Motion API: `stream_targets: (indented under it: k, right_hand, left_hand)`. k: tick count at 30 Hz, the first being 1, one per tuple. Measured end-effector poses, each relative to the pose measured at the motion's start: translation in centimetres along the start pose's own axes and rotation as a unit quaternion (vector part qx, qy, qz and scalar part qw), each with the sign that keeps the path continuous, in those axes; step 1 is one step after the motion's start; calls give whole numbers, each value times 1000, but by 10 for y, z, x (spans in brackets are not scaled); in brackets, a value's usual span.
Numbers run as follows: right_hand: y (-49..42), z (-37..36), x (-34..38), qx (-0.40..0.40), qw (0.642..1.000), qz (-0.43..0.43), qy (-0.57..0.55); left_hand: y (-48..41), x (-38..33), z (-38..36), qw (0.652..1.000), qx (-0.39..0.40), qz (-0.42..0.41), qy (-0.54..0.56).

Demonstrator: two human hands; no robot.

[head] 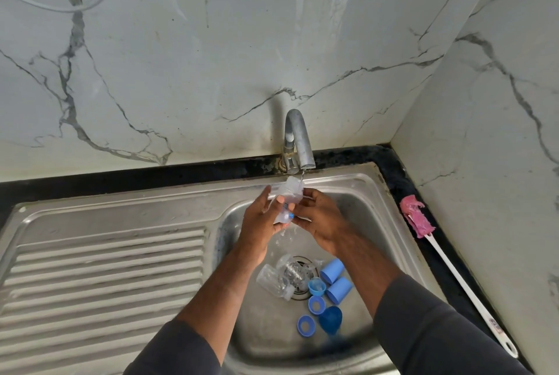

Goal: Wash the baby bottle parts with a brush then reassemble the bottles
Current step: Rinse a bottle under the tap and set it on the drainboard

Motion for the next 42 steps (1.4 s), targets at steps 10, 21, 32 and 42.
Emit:
stream_targets:
  k: [10, 21, 32, 42]
  right_hand:
    - [8, 8, -1, -110, 951, 89, 273]
    - [16, 3, 3, -151, 918, 124, 344]
    - [19, 2, 6, -173, 880, 150, 417]
    - [13, -4, 2, -168, 871, 116, 446]
  left_hand:
    - [10, 35, 10, 980, -21, 174, 95]
    - [11, 45, 29, 984, -18, 173, -45]
    - [11, 52, 64, 978, -96, 175, -61]
    - [-5, 35, 47, 970, -72, 22, -232]
Point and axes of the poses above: each hand's wrist, its own y-axis away from the middle knuckle, its own z-axis out of the back of the hand, x = y × z, the point moved 6 cm from there along -y, towards the middle knuckle, and after that the axes turned 7 degrees about -z, right-handed, at the moved point
